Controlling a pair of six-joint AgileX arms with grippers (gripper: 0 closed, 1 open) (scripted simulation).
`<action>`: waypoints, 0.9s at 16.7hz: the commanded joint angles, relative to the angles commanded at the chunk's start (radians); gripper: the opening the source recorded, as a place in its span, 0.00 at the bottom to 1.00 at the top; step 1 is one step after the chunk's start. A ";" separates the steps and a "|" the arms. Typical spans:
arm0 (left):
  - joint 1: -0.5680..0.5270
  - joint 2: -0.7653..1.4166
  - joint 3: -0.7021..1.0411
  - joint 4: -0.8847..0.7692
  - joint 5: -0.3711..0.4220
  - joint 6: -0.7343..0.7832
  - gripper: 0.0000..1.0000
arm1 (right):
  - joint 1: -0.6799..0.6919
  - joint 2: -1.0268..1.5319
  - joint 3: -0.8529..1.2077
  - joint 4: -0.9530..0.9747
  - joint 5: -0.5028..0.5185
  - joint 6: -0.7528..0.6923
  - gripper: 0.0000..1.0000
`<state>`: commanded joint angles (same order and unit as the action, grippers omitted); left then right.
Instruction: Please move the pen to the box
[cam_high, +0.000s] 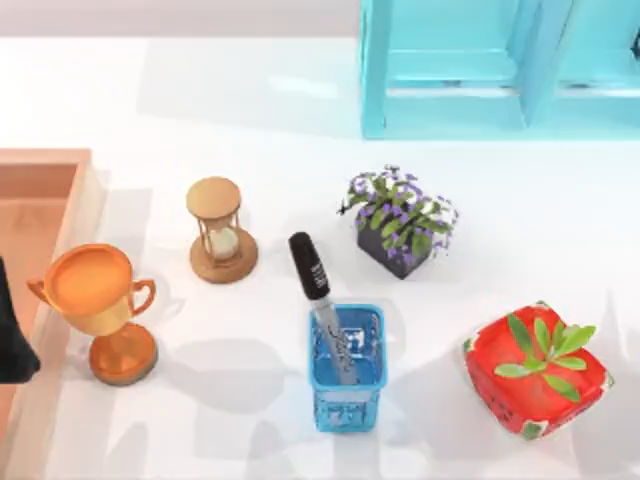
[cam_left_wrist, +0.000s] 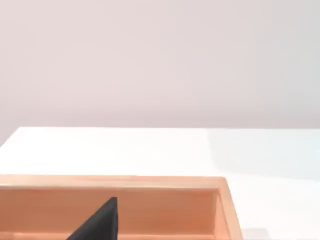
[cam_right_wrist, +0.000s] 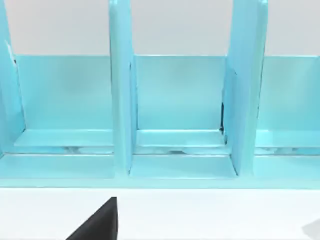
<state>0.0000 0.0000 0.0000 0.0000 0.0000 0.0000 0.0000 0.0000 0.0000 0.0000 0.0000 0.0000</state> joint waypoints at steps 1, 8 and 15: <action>0.000 0.000 0.000 0.000 0.000 0.000 1.00 | 0.000 0.000 0.000 0.000 0.000 0.000 1.00; -0.161 0.216 -0.043 0.199 -0.031 -0.104 1.00 | 0.000 0.000 0.000 0.000 0.000 0.000 1.00; -0.529 0.766 -0.033 0.844 -0.056 -0.335 1.00 | 0.000 0.000 0.000 0.000 0.000 0.000 1.00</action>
<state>-0.5293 0.7662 -0.0331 0.8440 -0.0556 -0.3350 0.0000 0.0000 0.0000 0.0000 0.0000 0.0000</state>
